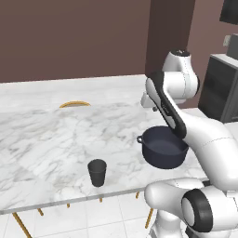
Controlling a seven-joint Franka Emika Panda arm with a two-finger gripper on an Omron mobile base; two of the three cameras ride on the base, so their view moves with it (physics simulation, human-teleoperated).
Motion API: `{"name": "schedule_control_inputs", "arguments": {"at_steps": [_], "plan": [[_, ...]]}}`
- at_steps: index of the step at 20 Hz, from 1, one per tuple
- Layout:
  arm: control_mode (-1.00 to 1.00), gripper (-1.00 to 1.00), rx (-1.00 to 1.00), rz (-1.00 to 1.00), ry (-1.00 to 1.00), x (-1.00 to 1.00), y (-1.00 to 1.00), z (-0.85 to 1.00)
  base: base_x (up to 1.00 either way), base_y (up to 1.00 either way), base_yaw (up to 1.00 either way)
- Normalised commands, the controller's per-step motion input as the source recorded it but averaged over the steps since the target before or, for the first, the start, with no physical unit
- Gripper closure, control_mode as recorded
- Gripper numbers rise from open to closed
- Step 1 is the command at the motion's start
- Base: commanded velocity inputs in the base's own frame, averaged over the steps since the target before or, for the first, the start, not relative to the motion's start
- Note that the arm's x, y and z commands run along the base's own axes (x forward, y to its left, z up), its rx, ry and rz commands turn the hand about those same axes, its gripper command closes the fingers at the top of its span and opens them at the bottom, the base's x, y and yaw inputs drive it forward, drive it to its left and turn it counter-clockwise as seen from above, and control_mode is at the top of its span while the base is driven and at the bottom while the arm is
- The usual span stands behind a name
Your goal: Pick the pot and glass cup and place them in the sink. Then turn on the water.
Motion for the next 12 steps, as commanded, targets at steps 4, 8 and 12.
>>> {"name": "schedule_control_inputs", "arguments": {"at_steps": [4,8,12], "plan": [[-1.0,-1.0,0.0,0.01,0.0,0.0,-0.09,-0.07,0.0,0.0,0.0],[-1.0,-1.0,0.0,0.04,0.0,0.0,-0.2,-0.21,0.0,0.0,0.0],[-1.0,-1.0,0.0,0.0,0.0,0.0,-0.02,-0.53,0.0,0.0,0.0]]}}
